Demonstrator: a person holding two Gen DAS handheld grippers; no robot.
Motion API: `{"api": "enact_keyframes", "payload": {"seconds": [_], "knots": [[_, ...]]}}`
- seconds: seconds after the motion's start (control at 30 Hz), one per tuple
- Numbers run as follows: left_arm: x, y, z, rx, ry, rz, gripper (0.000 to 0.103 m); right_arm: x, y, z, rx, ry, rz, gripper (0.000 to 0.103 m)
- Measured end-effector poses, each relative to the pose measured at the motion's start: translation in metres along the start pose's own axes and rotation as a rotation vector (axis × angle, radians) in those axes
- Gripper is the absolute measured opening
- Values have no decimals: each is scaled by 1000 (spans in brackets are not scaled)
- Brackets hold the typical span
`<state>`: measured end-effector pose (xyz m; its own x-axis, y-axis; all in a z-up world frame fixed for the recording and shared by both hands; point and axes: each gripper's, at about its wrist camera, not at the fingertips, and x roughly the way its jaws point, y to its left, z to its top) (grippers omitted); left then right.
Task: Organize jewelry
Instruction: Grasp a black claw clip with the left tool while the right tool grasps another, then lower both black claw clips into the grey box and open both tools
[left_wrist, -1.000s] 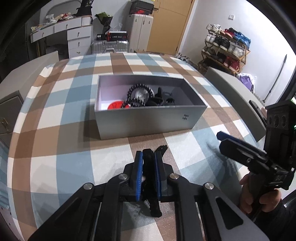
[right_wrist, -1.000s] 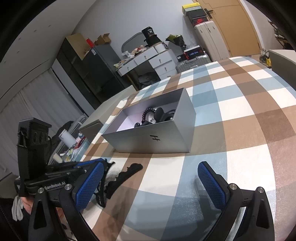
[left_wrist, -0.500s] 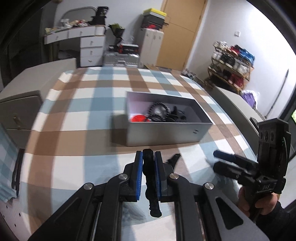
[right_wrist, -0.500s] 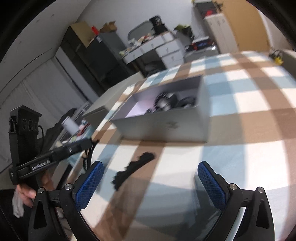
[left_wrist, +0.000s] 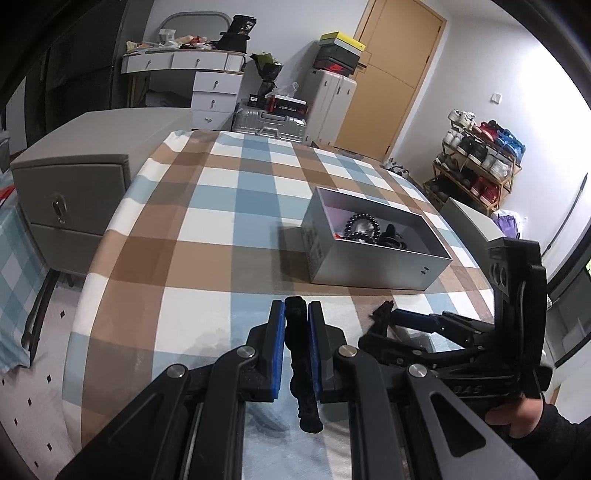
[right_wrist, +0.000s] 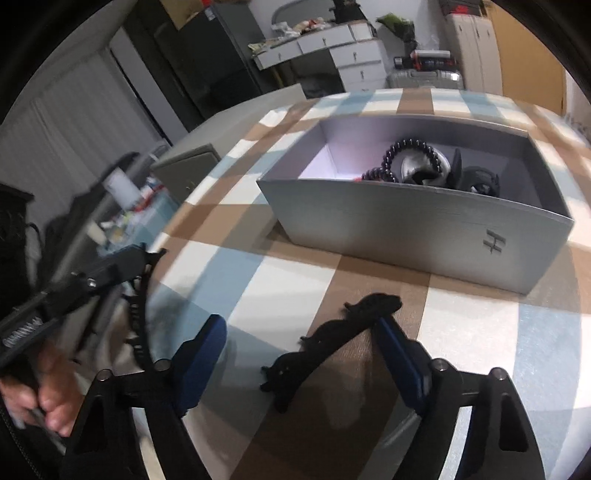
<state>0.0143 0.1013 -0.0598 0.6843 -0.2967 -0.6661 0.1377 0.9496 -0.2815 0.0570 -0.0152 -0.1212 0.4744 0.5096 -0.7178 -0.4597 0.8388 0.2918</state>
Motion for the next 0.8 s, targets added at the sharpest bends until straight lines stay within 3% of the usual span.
{"api": "enact_keyframes", "payload": {"seconds": [0.1, 0.17, 0.2, 0.23, 0.27, 0.53, 0.8], "knots": [[0, 8, -2, -20, 3, -6, 7, 5, 13, -4, -71, 9, -63, 60], [-1, 14, -3, -42, 13, -22, 7, 7, 22, -7, -132, 8, -127, 39], [-1, 16, -3, -50, 15, -26, 7, 7, 24, -8, -158, 5, -155, 33], [-1, 16, -3, -54, 12, -24, 7, 8, 25, -9, -172, 5, -160, 23], [-2, 17, -3, -53, 10, -24, 7, 7, 25, -9, -170, 5, -150, 19], [-4, 13, -3, -43, 11, -25, 7, -11, 3, -6, -43, -43, -34, 18], [-4, 0, 6, -12, 6, -22, 7, -45, -8, -1, -10, -139, 6, 18]]}}
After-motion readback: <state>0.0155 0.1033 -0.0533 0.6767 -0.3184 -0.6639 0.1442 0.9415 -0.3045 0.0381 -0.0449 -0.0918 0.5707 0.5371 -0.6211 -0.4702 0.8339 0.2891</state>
